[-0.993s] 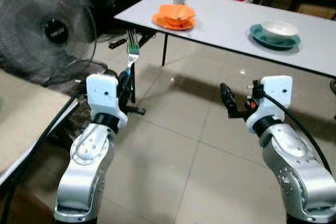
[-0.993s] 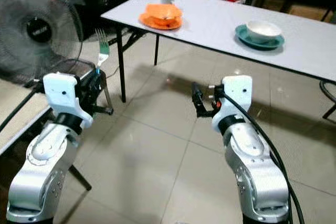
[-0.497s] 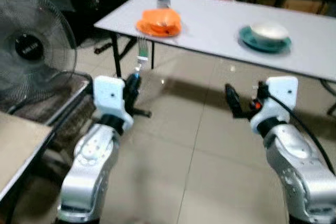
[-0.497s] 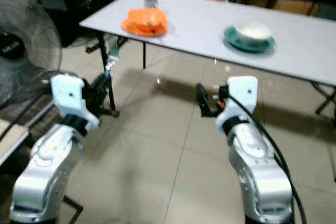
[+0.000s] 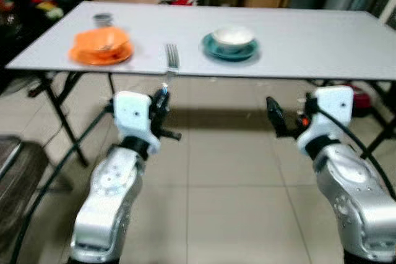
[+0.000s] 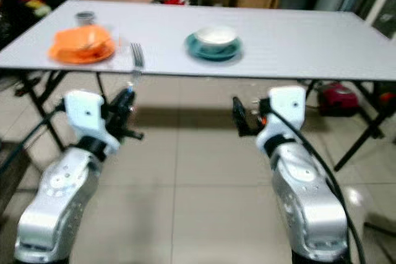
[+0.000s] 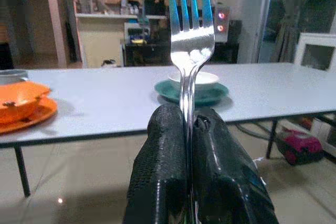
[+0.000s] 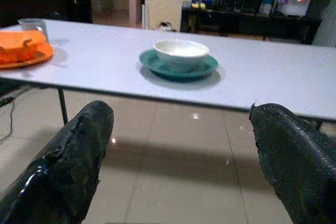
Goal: Setting the table
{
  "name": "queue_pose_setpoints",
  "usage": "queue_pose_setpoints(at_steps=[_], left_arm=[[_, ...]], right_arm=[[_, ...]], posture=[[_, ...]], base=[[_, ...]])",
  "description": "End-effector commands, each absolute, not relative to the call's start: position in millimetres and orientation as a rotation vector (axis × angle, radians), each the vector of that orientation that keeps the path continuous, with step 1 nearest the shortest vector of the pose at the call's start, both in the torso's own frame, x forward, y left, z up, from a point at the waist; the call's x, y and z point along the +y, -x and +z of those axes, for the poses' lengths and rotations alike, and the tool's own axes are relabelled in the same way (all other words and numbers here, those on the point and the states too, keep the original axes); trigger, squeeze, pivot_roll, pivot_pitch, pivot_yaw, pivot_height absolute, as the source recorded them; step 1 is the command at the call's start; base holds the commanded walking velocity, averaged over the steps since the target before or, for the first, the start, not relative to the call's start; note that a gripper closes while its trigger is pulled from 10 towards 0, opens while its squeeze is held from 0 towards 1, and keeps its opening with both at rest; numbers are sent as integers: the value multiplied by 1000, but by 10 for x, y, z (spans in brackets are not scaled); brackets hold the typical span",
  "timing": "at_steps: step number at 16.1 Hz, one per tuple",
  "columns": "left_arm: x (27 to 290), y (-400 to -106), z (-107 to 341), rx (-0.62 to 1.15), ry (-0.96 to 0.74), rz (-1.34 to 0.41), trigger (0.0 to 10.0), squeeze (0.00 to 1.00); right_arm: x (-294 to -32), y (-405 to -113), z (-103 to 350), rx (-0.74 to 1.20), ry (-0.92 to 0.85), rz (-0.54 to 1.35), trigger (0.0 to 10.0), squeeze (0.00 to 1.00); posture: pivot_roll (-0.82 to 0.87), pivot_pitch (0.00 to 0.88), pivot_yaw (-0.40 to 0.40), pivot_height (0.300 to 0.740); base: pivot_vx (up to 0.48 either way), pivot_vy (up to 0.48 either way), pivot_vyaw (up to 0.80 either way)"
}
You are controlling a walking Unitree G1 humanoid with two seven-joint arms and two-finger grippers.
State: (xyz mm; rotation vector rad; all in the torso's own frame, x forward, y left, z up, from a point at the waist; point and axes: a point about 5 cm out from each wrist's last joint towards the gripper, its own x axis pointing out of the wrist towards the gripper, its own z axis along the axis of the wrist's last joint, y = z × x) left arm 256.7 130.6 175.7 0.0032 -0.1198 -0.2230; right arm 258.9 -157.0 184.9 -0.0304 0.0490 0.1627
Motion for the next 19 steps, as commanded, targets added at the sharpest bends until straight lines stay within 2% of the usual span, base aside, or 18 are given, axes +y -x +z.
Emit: queue_pose_setpoints(at_steps=[1,11,19], left_arm=[[1371,-2569,1748,-112,-11,-191,10000,0],[1366,-2626,1680,-60,-37,-213,10000,0],[1349,-2664,1639,-35,-46,-206,10000,0]], right_arm=[[-1517,-2593,1848,47,36,197,10000,0],[-1454,-2631,1815,52,54,261,10000,0],[-1503,-2596,1778,65,66,247,10000,0]], posture=[[-30,0,-33,740],[-15,0,-31,740],[-24,0,-13,740]], base=[[375,0,0],[388,0,0],[393,0,0]])
